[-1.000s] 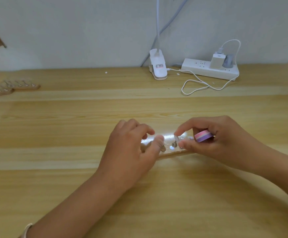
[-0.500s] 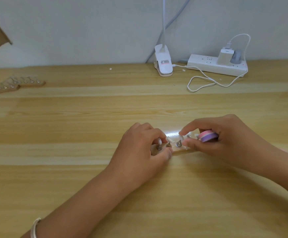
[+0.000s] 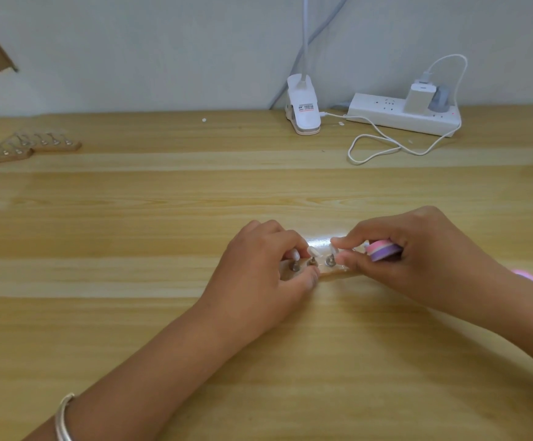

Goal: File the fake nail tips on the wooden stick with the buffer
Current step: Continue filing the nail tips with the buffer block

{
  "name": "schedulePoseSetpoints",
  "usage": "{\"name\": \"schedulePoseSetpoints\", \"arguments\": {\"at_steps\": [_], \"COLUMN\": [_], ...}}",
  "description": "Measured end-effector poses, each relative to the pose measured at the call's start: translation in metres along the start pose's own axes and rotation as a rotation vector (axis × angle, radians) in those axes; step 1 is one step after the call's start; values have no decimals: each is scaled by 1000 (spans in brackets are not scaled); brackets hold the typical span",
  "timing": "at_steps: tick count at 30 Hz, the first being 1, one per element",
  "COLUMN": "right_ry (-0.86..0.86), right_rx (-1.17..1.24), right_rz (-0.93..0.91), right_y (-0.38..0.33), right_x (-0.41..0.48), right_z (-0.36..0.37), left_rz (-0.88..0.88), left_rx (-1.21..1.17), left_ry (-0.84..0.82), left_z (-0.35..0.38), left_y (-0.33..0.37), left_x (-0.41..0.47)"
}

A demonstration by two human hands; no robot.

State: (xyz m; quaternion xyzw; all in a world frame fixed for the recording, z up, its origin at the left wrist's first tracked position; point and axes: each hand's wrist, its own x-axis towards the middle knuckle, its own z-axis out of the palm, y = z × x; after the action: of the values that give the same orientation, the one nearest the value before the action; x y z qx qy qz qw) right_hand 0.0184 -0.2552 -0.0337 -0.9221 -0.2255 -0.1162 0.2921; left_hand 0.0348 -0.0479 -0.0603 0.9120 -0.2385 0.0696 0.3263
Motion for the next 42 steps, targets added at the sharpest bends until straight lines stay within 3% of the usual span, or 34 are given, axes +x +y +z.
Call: {"name": "schedulePoseSetpoints", "arguments": {"at_steps": [10,14,18,23,27,31,36,42], "right_ry": [62,-38,-108,-54,6,84,138,93], "right_rx": [-145,45,4,-180,-92,10,172,292], "right_rz": [-77,3,-9,-94,-127,-138,-157,-149], "right_y": [-1,5,10,8,6,-2,-14,-15], "right_x": [-6,-7,-9,-10,-12,-15,-21,-23], "right_z": [2,-9,-12,-12,-12,-16,-20,-16], "left_rz": [-5,-12,-19,-40,-40,110,256,177], "left_rx": [-9,-11,-23,-48,-15,183,-192,-418], "left_ry": [-5,-12,-20,-34,-41,76,135,49], "left_z": [-1,-1,-2,-4,-5,-6,-5,-8], "left_y": [1,0,1,3,4,13,30,33], "left_x": [0,0,-1,-1,-2,-7,-15,-13]}}
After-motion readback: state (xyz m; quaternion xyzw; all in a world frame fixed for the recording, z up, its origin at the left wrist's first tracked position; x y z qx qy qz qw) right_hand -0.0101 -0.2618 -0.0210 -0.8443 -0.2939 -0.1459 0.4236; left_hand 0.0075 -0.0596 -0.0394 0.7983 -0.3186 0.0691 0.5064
